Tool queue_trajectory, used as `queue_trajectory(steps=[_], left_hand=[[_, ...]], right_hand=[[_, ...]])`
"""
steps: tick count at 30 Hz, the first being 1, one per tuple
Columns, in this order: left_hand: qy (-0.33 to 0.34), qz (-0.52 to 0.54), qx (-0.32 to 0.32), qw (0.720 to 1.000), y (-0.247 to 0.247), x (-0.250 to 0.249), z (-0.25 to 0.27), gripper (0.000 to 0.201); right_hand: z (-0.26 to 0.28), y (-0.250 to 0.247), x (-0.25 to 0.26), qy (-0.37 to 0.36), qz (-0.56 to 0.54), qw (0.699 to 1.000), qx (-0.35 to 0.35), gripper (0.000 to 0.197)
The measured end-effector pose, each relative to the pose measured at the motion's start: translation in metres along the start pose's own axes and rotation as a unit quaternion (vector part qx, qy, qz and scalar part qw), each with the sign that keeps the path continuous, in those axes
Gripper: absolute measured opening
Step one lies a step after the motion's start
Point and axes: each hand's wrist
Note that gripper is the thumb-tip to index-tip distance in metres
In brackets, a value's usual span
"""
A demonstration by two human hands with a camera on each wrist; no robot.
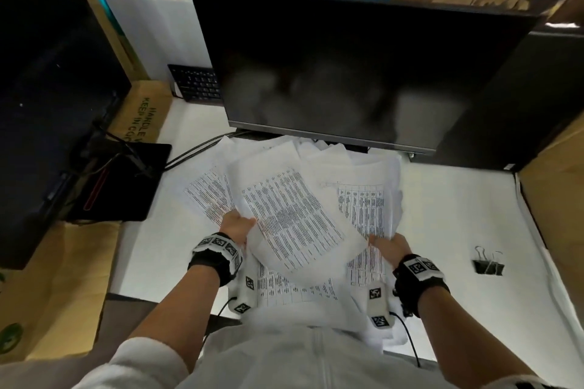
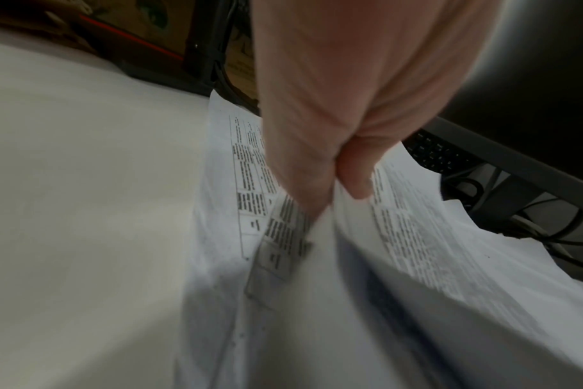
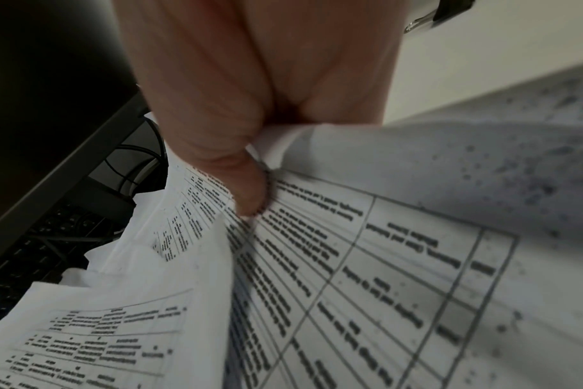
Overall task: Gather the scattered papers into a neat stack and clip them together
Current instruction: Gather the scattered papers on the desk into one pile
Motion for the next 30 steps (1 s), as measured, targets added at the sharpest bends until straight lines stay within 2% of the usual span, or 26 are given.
queue_trajectory(steps=[3, 6, 7, 9, 11, 13, 15, 17, 18, 19, 21, 23, 24, 26, 30], left_hand=[[0.031, 0.009, -0.013, 0.999, -0.002, 0.003, -0.006, 0.015], [0.082, -0.019, -0.098, 0.992, -0.007, 0.004, -0.009, 0.014], [0.088, -0.054, -0.108, 0.989, -0.007, 0.004, -0.008, 0.022], [0.103, -0.138, -0.094, 0.981, -0.004, 0.008, -0.006, 0.036], [0.11, -0.202, -0.042, 0.972, 0.003, 0.012, -0.004, 0.039], [0.117, -0.222, 0.003, 0.968, 0.013, 0.017, -0.004, 0.042], [0.122, -0.197, 0.004, 0.973, 0.016, 0.02, -0.005, 0.046], [0.115, -0.147, -0.027, 0.982, 0.014, 0.017, -0.003, 0.038], [0.106, -0.124, -0.054, 0.985, 0.01, 0.015, -0.004, 0.03], [0.085, -0.109, -0.1, 0.985, 0.003, 0.012, -0.006, 0.031], [0.015, -0.133, -0.196, 0.971, -0.015, 0.008, -0.012, 0.059], [-0.036, -0.17, -0.243, 0.955, -0.032, 0.003, -0.015, 0.083], [-0.04, -0.179, -0.249, 0.951, -0.038, 0.004, -0.019, 0.089], [-0.009, -0.212, -0.239, 0.948, -0.042, 0.007, -0.022, 0.086], [0.095, -0.282, -0.164, 0.941, -0.03, 0.01, -0.022, 0.056]], right_hand=[[-0.003, -0.004, -0.001, 0.014, -0.086, 0.996, 0.014, 0.071], [-0.007, -0.001, -0.005, 0.012, -0.11, 0.994, 0.02, 0.075], [-0.006, 0.0, -0.006, 0.007, -0.103, 0.995, 0.016, 0.073], [-0.004, 0.002, -0.005, -0.001, -0.089, 0.996, 0.005, 0.068], [-0.001, 0.003, -0.004, -0.007, -0.081, 0.997, 0.002, 0.064], [0.0, 0.002, -0.006, -0.018, -0.083, 0.996, 0.009, 0.053], [0.001, 0.002, -0.01, -0.033, -0.067, 0.997, 0.014, 0.048], [0.003, 0.002, -0.013, -0.044, -0.032, 0.998, 0.022, 0.044], [0.003, 0.002, -0.014, -0.048, -0.014, 0.998, 0.023, 0.042], [0.003, 0.002, -0.014, -0.051, -0.003, 0.998, 0.019, 0.039], [0.003, -0.001, -0.016, -0.043, -0.01, 0.999, 0.002, 0.035], [0.003, -0.005, -0.02, -0.027, -0.025, 0.999, -0.021, 0.033], [0.003, -0.007, -0.023, -0.022, -0.024, 0.999, -0.029, 0.032], [0.002, -0.007, -0.03, -0.024, -0.004, 0.999, -0.036, 0.035], [0.002, -0.006, -0.033, -0.024, 0.013, 0.998, -0.048, 0.04]])
Point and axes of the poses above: each hand's wrist, its own z-axis away from the middle knuckle, its own y-axis out of the palm, x = y × z, and after that the axes turned 14 degrees about z, right-handed
